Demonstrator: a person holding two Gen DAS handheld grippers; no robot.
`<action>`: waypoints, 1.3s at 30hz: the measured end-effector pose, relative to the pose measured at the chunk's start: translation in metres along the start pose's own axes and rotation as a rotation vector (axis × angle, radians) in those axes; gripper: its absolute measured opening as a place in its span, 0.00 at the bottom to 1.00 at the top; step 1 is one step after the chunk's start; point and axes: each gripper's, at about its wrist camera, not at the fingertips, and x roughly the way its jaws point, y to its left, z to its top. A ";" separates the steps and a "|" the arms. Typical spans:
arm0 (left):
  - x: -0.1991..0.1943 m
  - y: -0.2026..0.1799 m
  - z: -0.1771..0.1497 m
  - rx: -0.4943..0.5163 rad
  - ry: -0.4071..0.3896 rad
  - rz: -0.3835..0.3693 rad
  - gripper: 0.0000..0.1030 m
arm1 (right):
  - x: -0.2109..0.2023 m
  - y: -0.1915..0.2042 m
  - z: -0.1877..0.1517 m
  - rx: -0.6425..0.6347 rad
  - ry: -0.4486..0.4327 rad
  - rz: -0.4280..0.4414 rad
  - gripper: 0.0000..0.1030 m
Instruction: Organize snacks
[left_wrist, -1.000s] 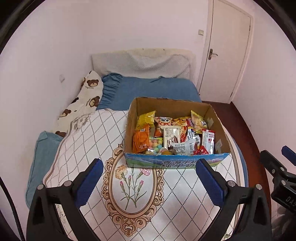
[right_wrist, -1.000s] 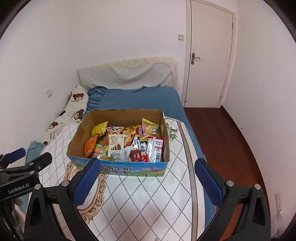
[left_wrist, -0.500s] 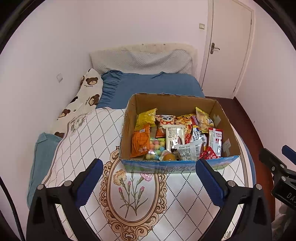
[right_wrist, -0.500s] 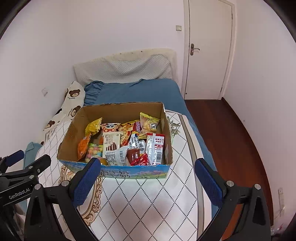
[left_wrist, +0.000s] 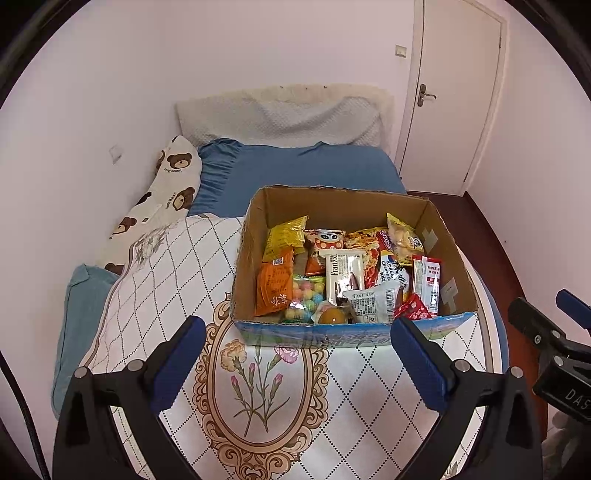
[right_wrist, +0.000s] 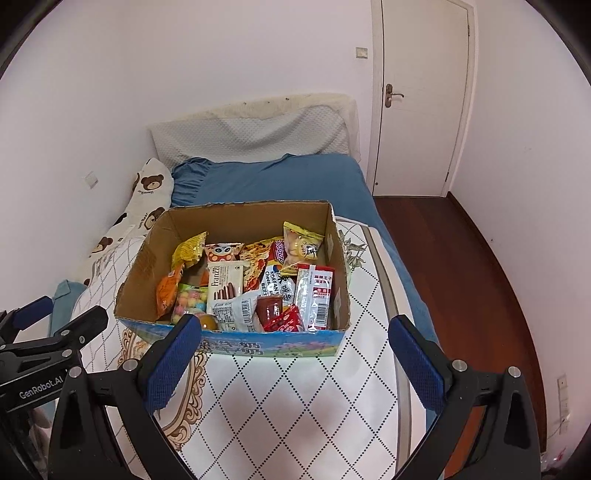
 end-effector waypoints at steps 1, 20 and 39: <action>0.000 0.000 0.000 0.000 -0.003 0.001 1.00 | 0.000 0.000 0.000 -0.001 -0.001 0.000 1.00; -0.005 -0.001 -0.001 0.008 -0.007 -0.008 1.00 | -0.002 -0.001 0.001 -0.003 -0.004 0.010 1.00; -0.013 -0.005 0.000 0.022 -0.024 -0.012 1.00 | -0.005 -0.005 0.004 -0.007 -0.009 0.019 1.00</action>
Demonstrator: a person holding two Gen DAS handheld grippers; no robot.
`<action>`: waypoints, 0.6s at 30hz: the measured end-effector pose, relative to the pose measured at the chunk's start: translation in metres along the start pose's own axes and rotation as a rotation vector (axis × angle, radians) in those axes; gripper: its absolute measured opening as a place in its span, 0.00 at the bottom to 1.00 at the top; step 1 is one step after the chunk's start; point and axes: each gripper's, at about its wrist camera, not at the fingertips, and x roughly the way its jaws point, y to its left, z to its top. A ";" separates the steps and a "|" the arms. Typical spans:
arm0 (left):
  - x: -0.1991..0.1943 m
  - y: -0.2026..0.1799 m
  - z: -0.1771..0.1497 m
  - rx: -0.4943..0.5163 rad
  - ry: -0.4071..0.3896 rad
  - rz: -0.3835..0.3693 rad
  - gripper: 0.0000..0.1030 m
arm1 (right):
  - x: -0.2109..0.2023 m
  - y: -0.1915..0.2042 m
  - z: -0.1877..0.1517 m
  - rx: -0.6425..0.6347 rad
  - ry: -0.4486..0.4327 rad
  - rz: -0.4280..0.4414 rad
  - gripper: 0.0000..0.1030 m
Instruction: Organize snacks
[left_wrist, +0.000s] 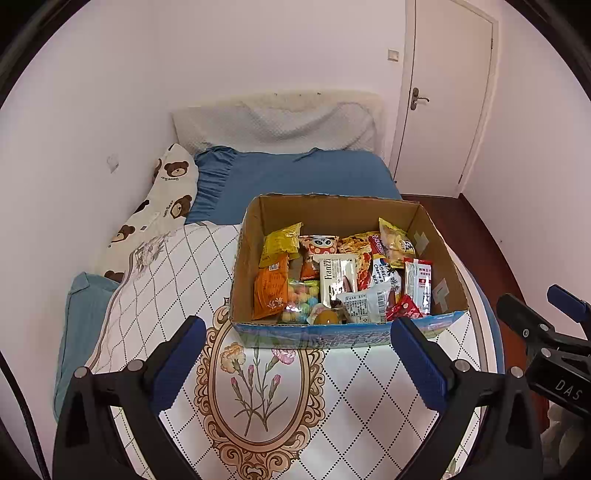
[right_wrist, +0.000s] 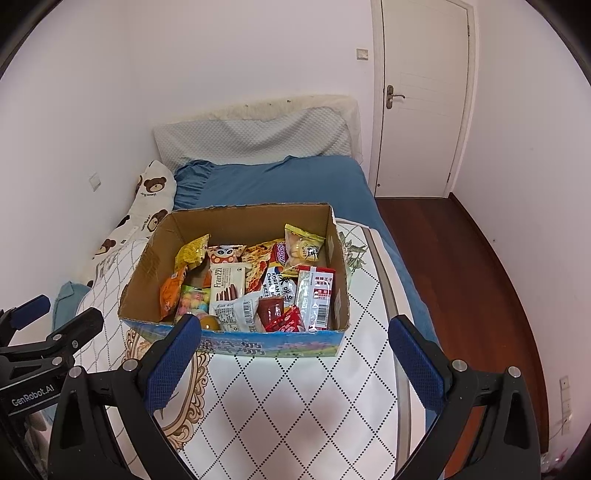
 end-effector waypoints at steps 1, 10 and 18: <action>-0.001 0.000 0.000 0.000 -0.002 -0.001 1.00 | -0.001 0.000 0.000 -0.001 -0.002 0.000 1.00; 0.000 0.002 0.000 -0.004 0.009 0.003 1.00 | -0.002 0.000 -0.001 0.001 0.005 0.003 1.00; 0.001 0.002 -0.001 -0.005 0.013 0.006 1.00 | -0.003 0.000 -0.001 0.000 0.003 0.001 1.00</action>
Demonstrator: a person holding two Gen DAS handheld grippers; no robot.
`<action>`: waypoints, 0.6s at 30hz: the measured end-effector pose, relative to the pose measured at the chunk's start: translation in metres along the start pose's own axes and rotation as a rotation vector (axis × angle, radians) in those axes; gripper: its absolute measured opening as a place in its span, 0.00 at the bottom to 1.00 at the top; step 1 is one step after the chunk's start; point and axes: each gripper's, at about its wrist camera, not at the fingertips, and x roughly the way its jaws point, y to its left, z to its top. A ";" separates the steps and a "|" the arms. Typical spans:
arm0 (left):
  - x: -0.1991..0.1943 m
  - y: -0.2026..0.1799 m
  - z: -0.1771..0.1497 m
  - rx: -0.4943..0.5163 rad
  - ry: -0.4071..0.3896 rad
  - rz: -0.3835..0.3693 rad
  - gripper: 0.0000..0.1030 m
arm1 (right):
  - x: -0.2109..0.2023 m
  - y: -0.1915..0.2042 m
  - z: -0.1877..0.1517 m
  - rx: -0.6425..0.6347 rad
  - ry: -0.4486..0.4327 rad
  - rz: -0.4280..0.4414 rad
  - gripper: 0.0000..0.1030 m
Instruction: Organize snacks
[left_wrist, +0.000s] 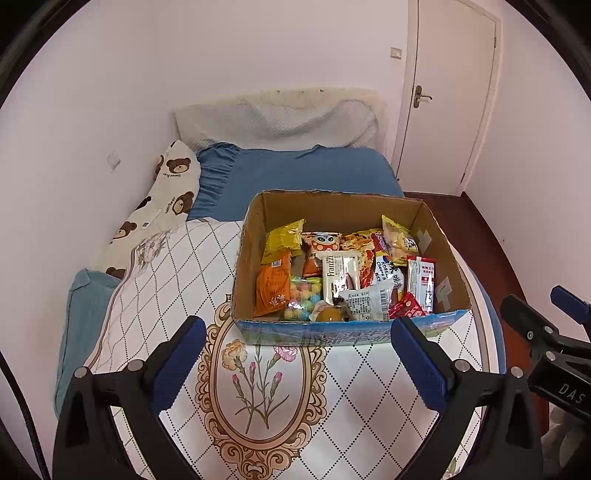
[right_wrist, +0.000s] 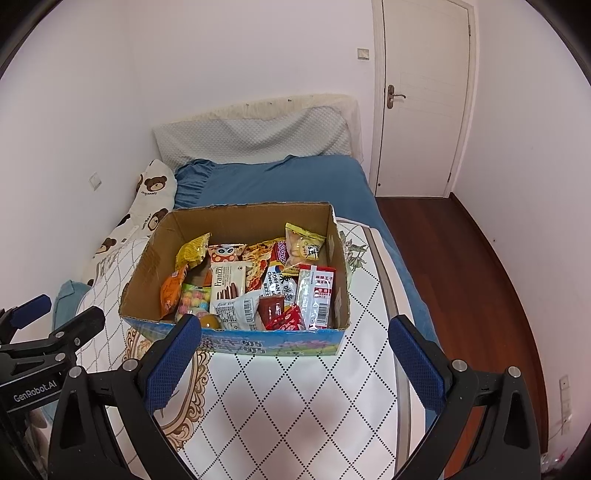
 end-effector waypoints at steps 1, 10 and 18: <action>0.000 0.000 0.000 -0.002 -0.001 -0.001 1.00 | 0.000 0.000 0.000 0.000 0.000 0.002 1.00; -0.003 -0.001 0.000 0.003 -0.006 -0.003 1.00 | 0.002 0.000 0.001 -0.005 0.003 0.008 1.00; -0.003 -0.003 -0.001 0.003 -0.002 -0.003 1.00 | 0.002 0.001 0.001 -0.005 0.005 0.013 1.00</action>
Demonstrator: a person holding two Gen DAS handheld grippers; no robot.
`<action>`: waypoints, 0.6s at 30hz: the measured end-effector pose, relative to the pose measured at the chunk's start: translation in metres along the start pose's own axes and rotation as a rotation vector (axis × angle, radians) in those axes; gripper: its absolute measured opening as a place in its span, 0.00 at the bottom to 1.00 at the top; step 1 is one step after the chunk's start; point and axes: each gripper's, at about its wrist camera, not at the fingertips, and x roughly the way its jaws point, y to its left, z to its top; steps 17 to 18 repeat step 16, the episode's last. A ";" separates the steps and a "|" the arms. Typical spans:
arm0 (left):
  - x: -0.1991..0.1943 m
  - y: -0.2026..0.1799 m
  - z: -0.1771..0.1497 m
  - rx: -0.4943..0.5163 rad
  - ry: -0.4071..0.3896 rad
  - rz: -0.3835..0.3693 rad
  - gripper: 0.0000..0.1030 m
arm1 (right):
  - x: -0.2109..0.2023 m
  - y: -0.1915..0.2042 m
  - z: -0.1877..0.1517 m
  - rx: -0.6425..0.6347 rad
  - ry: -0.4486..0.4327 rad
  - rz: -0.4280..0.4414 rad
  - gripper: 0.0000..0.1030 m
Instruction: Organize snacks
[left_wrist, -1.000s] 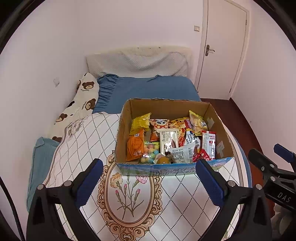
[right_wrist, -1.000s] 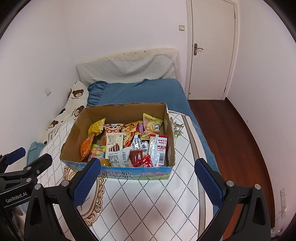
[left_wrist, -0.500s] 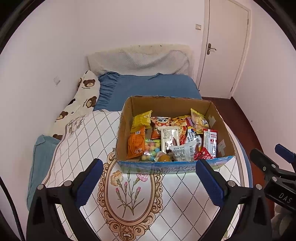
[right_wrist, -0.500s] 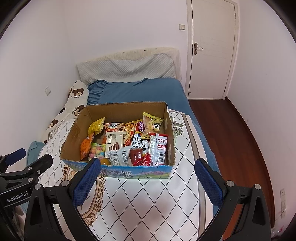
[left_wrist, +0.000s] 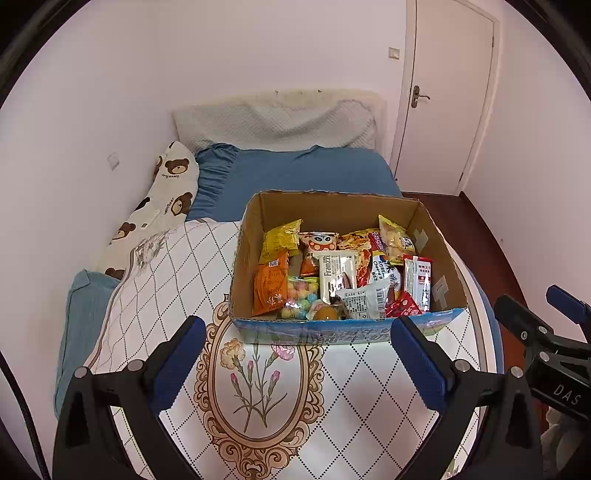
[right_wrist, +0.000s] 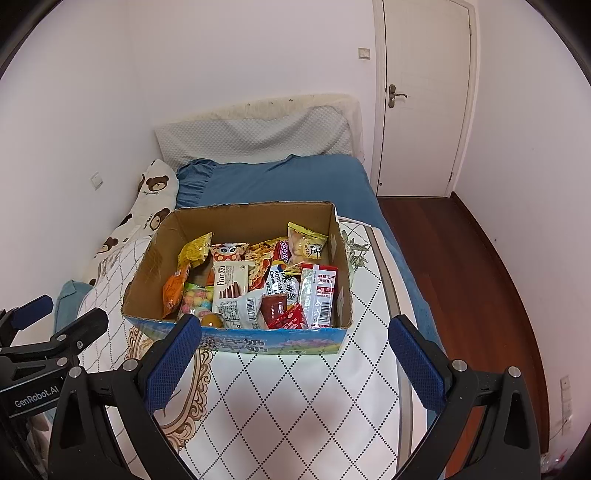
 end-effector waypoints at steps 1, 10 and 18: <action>0.000 0.000 0.000 0.000 -0.001 0.001 1.00 | 0.000 0.000 0.000 0.000 0.000 0.001 1.00; 0.000 0.000 0.000 -0.007 0.002 0.004 1.00 | 0.000 0.000 0.000 -0.002 -0.001 0.002 1.00; -0.002 0.000 0.001 -0.008 -0.006 0.010 1.00 | -0.001 0.001 -0.001 -0.007 -0.002 -0.005 1.00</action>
